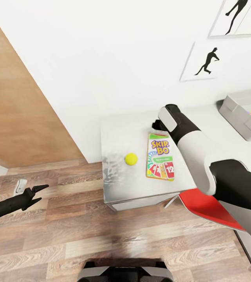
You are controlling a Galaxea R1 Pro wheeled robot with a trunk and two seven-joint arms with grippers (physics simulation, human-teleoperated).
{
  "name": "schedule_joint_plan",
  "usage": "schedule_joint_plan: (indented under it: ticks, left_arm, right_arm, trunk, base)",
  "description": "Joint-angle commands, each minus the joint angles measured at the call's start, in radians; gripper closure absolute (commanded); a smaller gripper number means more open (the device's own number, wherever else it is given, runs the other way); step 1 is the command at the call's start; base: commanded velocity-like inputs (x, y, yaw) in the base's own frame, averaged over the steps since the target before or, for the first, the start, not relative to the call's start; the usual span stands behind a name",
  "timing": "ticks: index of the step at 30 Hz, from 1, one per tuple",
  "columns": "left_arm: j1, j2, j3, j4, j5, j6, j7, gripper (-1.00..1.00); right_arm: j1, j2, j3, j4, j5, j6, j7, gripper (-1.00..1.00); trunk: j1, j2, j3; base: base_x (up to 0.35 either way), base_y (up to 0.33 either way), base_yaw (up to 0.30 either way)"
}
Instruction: Put all the toys in the child's room - the three board games (two on the bed and one on the table), the two jigsaw puzzles on the table, and the tennis ball on the table - inside the toy box on the table in the child's room.
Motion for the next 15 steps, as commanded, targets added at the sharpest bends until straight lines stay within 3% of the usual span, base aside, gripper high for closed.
schedule_joint_plan:
  ticks: [1, 15]
  left_arm:
    - [-0.001, 0.0, 0.002, 0.0, -0.003, 0.005, -0.005, -1.0]
    - [-0.001, 0.0, 0.001, 0.0, -0.003, 0.003, -0.005, -1.0]
  right_arm:
    - [-0.005, -0.001, 0.008, 0.0, -0.011, 0.004, -0.008, -1.0]
    - [-0.036, -0.022, 0.008, 0.006, -0.019, 0.012, -0.008, -1.0]
  trunk:
    - [0.0, -0.001, -0.003]
    - [0.0, -0.001, -0.026]
  base:
    - [0.0, 0.0, 0.0]
    - [0.0, 0.0, 0.0]
